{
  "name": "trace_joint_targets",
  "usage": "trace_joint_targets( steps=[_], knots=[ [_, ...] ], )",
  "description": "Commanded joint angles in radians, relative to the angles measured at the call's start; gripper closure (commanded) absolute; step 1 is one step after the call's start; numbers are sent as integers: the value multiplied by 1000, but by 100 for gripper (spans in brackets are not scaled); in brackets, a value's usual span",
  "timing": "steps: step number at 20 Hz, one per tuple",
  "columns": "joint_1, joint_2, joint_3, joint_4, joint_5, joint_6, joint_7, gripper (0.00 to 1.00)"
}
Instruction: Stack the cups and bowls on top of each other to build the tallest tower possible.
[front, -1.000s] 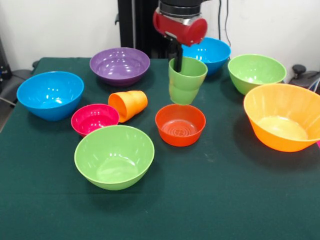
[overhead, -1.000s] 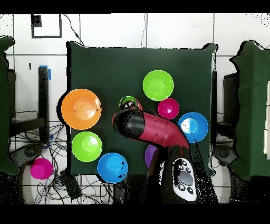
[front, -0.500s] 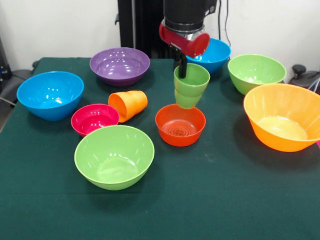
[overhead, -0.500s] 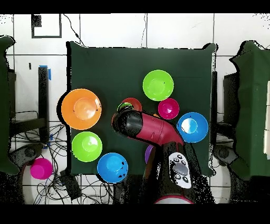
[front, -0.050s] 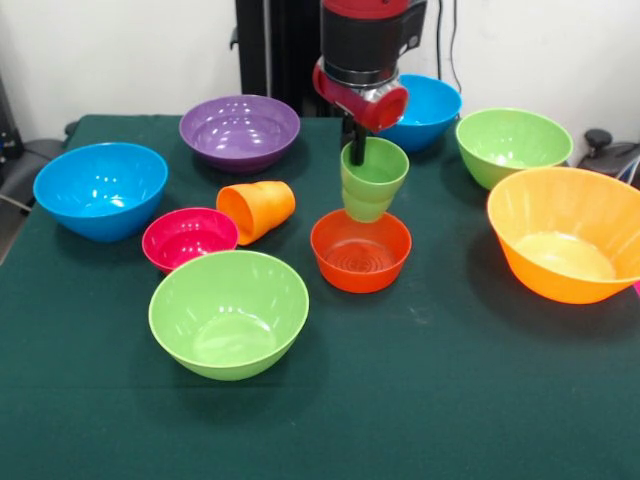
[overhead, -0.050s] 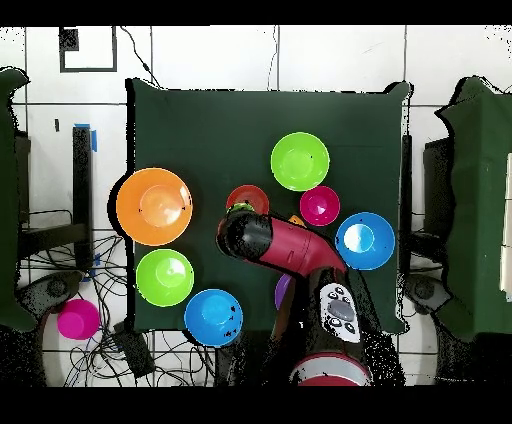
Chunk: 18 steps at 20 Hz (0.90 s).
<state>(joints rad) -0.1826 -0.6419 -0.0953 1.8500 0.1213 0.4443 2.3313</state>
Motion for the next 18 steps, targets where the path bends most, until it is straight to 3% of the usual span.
trace_joint_targets(
  steps=[1,18],
  knots=[
    [7,32,36,-49,17,24,105,100],
    [3,25,48,-47,38,55,104,100]
  ],
)
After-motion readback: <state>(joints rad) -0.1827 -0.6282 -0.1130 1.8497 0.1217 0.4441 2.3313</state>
